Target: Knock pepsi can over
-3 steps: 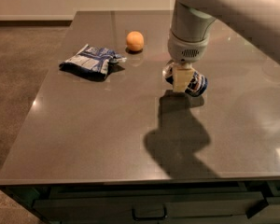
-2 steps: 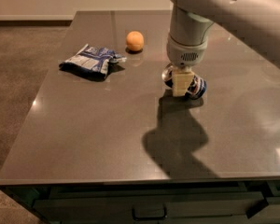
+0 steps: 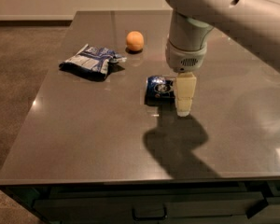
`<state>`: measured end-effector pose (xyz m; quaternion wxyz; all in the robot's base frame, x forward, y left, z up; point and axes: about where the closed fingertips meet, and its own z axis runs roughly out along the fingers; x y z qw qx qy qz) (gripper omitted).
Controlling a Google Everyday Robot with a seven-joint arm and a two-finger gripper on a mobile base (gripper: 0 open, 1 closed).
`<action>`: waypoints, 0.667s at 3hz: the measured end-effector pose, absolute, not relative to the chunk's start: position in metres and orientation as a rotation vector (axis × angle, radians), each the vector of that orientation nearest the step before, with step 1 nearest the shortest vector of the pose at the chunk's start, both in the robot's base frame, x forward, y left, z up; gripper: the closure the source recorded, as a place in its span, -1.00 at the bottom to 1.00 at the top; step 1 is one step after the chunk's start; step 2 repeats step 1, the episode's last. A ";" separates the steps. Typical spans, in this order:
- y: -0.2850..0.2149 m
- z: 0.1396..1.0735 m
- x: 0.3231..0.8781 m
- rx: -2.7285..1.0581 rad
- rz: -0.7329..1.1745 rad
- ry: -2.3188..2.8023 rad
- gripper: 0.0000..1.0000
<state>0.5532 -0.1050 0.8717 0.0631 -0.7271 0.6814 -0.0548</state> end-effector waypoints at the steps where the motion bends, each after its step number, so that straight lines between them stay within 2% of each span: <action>1: -0.104 0.871 0.553 -2.197 -0.160 2.058 -1.00; 2: -0.104 0.871 0.553 -2.197 -0.160 2.058 -1.00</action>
Offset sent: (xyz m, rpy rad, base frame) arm 0.0000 0.0000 0.0000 0.0000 0.0000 0.0000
